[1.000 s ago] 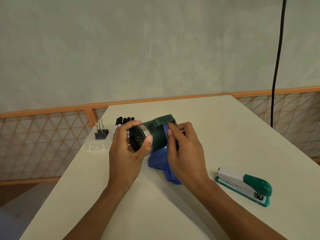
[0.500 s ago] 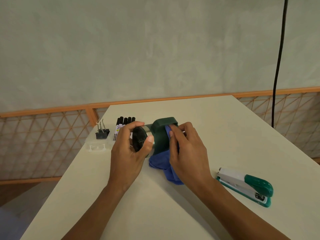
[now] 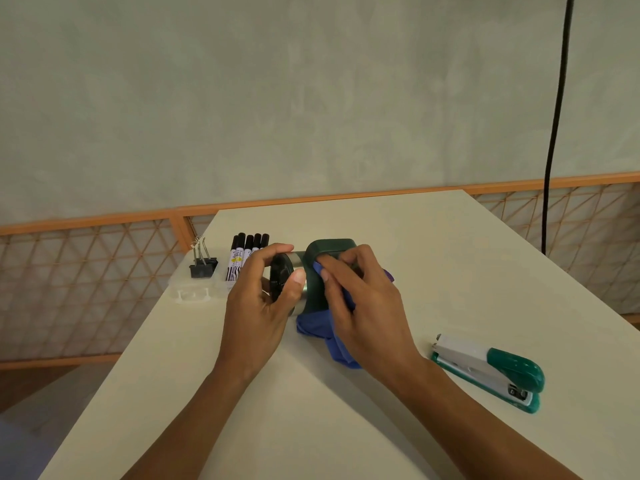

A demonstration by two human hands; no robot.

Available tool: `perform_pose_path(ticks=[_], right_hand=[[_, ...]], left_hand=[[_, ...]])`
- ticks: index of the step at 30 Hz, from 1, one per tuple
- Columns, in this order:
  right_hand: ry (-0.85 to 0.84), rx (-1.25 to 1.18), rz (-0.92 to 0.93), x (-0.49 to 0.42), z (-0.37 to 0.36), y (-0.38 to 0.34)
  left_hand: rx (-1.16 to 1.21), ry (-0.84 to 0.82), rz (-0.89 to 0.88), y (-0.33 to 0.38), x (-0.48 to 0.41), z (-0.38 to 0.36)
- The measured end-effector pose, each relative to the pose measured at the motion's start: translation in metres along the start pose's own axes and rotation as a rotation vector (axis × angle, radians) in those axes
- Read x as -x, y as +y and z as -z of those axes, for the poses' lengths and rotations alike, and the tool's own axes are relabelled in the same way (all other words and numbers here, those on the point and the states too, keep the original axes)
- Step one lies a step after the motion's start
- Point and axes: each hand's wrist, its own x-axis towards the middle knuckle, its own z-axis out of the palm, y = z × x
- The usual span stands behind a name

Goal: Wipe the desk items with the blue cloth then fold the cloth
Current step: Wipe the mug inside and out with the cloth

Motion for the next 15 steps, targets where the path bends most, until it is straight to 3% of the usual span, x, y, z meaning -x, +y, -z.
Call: perform_pose_path(ticks=[15], right_hand=[[0.053,0.038,0.204,0.0056,0.0079,0.0069]], left_hand=[[0.011,0.061,0.019,-0.0018,-0.0038,0.0093]])
